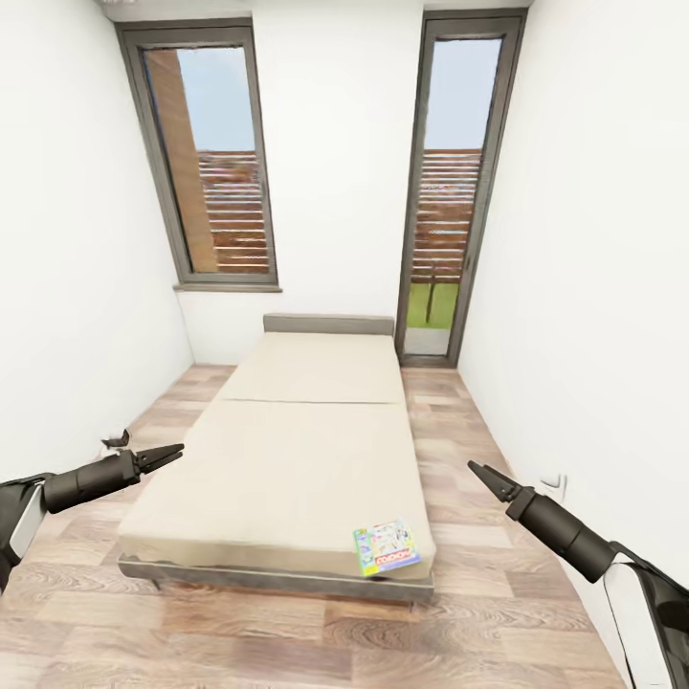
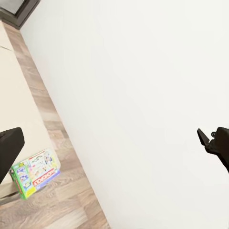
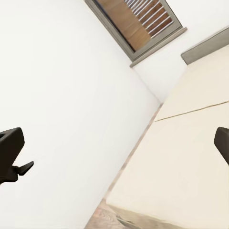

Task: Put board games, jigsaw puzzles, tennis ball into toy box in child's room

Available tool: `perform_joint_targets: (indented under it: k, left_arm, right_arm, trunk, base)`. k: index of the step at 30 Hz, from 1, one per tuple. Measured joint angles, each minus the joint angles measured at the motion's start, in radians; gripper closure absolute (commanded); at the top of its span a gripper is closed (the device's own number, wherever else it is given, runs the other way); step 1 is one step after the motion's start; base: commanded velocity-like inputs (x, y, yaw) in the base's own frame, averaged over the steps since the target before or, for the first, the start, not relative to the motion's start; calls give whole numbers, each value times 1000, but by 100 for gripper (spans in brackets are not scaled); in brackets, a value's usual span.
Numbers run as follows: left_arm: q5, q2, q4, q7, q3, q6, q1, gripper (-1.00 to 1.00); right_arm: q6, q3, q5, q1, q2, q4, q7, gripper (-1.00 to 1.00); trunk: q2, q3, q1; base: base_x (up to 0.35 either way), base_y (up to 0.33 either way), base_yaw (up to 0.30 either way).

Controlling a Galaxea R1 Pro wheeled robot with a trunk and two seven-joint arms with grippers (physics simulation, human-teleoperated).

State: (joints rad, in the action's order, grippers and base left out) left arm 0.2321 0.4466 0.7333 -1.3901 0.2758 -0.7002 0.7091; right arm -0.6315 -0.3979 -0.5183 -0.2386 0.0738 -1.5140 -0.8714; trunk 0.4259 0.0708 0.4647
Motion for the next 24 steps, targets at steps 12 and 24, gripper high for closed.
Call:
perform_joint_targets:
  k: [12, 24]
  left_arm:
    - [-1, -1, 0, -3, 0, 2, 0, -100]
    - [1, 0, 0, -4, 0, 2, 0, -100]
  right_arm:
    - [1, -1, 0, 0, -4, 1, -2, -100]
    - [1, 0, 0, 0, -5, 1, -2, -100]
  trunk:
    - [0, -3, 0]
    - [0, -9, 0]
  base:
    - [0, -240, 28]
    - [0, -185, -68]
